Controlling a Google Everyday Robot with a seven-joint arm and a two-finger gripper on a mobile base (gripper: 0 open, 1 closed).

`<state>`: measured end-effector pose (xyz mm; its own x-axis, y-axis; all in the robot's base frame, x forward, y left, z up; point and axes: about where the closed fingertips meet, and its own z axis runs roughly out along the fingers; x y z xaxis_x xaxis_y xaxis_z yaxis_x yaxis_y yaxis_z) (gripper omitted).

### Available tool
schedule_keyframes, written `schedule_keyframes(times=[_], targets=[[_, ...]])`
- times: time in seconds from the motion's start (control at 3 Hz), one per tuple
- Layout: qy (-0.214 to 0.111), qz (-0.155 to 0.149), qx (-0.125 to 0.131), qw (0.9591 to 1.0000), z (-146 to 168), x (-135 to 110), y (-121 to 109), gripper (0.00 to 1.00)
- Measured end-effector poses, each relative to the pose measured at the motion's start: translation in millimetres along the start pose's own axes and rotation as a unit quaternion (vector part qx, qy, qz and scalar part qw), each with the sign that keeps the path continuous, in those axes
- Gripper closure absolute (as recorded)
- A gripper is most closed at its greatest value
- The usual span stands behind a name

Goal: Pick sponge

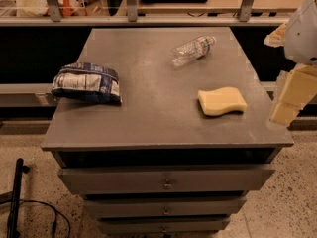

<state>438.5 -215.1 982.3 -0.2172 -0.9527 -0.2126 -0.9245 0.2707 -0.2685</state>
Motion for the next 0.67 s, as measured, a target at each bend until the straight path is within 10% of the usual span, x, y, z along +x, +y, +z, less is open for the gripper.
schedule_keyframes(times=[0.67], targets=[[-0.034,0.01,0.009,0.9993,9.2,24.9,-21.6,0.0]])
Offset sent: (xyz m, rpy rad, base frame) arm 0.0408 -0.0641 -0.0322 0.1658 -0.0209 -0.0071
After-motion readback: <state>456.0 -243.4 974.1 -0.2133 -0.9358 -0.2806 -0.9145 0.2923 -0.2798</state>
